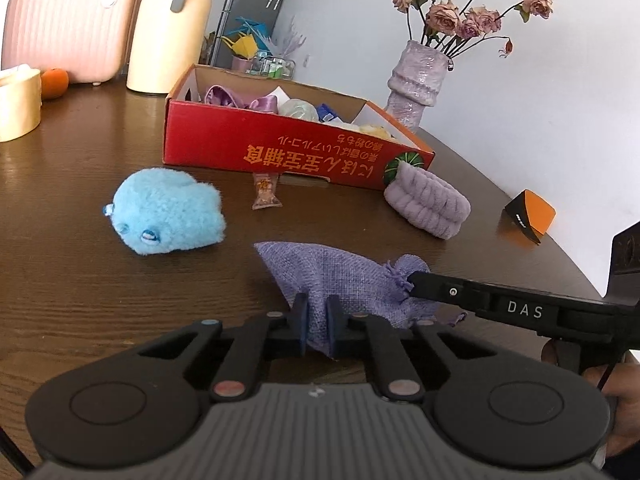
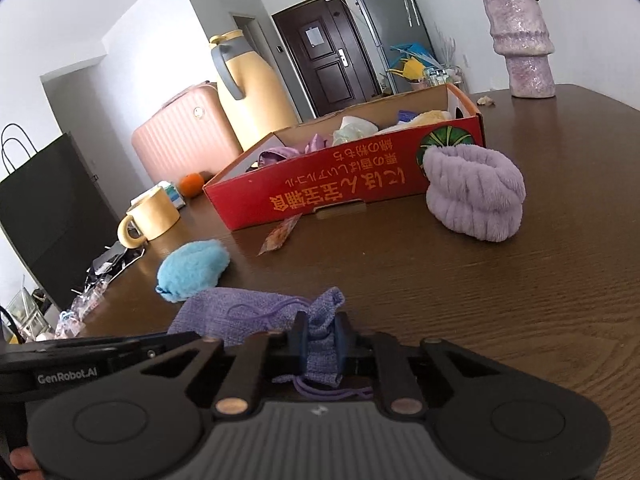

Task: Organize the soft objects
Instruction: 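Carry the pouch with the left tool over the box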

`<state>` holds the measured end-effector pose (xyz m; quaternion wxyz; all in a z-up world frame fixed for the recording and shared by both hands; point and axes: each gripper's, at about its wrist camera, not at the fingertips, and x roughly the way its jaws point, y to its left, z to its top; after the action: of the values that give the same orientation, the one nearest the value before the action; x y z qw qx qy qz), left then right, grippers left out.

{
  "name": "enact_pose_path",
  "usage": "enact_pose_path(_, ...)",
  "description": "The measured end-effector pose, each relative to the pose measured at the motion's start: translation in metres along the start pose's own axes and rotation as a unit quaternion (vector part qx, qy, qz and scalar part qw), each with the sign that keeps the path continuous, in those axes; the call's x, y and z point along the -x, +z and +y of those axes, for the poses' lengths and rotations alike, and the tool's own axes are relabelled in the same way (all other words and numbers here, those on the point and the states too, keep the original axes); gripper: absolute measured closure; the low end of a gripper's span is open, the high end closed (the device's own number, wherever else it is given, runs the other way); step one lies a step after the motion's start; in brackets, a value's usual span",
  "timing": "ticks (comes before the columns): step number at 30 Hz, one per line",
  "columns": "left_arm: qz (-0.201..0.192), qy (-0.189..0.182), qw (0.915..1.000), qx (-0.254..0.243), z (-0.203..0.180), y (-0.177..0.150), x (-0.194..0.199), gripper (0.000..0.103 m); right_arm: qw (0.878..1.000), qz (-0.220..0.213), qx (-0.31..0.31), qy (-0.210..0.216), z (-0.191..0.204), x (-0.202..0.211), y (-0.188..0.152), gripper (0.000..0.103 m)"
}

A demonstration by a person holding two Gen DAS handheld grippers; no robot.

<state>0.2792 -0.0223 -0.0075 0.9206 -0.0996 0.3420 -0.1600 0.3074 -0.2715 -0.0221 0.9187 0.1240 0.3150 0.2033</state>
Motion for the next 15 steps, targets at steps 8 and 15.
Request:
enact_pose_path(8, -0.014, -0.014, 0.9997, -0.014, -0.005, 0.016, 0.003, 0.094, 0.999, -0.029, -0.002, 0.012, 0.003, 0.011, 0.034, 0.094)
enact_pose_path(15, -0.066, -0.061, 0.9955, -0.031, -0.004, 0.118, -0.008, 0.094, 0.996, -0.078, 0.053, -0.008, 0.008, -0.013, 0.147, 0.094)
